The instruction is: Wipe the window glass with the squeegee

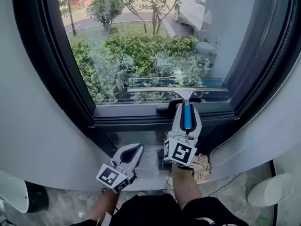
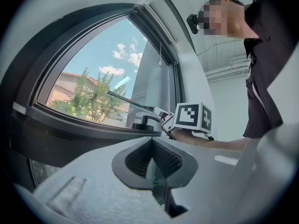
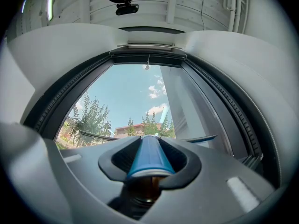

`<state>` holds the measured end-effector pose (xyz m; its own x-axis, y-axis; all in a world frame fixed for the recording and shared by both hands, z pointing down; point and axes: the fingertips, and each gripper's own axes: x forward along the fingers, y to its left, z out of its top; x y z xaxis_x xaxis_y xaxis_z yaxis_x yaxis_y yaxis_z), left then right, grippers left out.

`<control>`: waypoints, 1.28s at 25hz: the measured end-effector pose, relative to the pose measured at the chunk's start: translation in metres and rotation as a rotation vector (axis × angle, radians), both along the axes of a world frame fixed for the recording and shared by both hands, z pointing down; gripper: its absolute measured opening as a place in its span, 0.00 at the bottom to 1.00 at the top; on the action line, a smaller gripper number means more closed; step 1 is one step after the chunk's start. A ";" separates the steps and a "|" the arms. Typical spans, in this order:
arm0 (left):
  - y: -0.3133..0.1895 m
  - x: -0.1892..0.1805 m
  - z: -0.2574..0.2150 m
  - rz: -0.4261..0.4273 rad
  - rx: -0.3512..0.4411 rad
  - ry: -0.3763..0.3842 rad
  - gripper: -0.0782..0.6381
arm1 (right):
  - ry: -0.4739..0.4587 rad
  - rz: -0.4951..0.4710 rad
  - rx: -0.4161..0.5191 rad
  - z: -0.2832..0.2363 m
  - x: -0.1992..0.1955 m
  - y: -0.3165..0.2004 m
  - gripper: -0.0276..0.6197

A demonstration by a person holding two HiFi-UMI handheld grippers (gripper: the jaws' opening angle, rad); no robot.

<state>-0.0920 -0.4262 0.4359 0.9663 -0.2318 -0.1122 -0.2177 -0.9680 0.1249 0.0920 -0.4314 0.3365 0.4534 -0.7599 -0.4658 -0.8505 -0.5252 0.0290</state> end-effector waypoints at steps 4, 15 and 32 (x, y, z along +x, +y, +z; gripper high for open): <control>0.001 0.001 0.001 0.004 -0.004 0.002 0.11 | -0.009 0.003 -0.003 0.002 0.001 0.000 0.25; 0.008 0.000 0.006 0.012 -0.001 -0.019 0.11 | -0.019 -0.004 -0.015 0.011 0.001 0.000 0.25; -0.003 -0.046 -0.030 -0.084 0.048 0.044 0.11 | 0.128 -0.052 0.267 -0.151 -0.047 -0.009 0.25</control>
